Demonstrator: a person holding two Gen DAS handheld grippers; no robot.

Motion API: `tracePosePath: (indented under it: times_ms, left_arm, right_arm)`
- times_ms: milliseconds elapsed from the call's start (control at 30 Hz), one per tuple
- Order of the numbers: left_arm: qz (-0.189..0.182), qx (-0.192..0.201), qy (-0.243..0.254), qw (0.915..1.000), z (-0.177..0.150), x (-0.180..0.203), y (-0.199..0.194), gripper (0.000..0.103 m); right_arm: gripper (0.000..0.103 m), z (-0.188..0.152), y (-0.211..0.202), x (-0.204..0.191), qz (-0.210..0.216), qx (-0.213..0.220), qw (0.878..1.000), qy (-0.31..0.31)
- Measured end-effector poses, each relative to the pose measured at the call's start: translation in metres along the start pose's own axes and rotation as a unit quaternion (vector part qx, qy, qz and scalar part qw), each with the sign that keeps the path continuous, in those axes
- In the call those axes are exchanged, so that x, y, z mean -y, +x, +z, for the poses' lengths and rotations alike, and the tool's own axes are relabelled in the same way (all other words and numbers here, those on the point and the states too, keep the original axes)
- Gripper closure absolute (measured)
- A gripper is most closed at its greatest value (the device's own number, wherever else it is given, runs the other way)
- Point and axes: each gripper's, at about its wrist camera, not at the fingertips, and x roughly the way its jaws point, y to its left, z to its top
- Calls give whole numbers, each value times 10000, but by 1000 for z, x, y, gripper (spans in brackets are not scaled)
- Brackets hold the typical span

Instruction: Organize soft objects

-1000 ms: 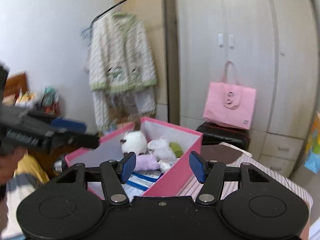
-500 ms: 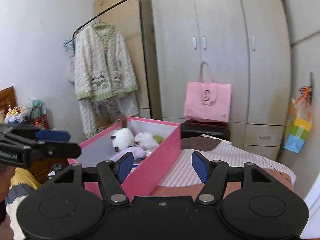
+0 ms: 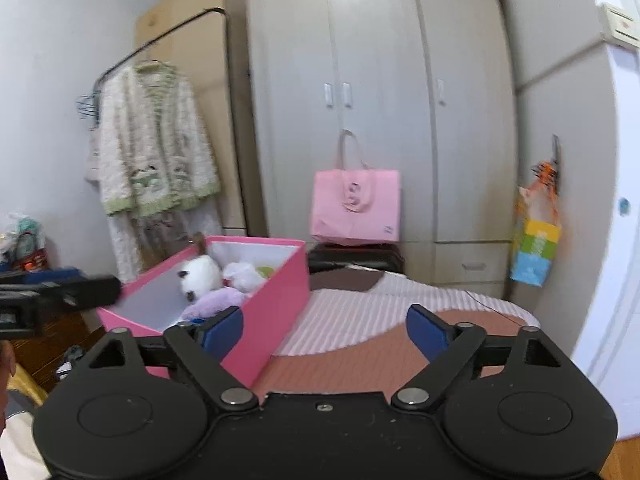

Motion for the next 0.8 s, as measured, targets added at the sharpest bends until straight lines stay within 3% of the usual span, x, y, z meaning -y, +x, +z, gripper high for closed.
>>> tracePosePath:
  times_ms: [100,200,267,433,533,800]
  left_arm:
    - [36,-95,17,9999,-5,2,2,0]
    - [51,-291,138,9995,-10,3,9,0]
    - [287,-315,293,9987,-15,5,16,0]
    - [235,-571,141,9980,-24,4,27,0]
    - [445,-666,262,9964,-27,10,28,0]
    - [498,-649,510,9953,-32,23,26,0]
  right_arm:
    - [0,-5,-6,0,-233,5,9997,-10]
    - [0,-11,-13,-4,-349,-55,9993,-96]
    - [0,-16,-17,-8,-259,-104,9990,-335]
    - [0,-21,-24,-2,-172,-140,9998,-27]
    - [0,-21,-20,2,-340,-275,9990,57]
    - [0,-23,-25,6,-553,-245,9979,223]
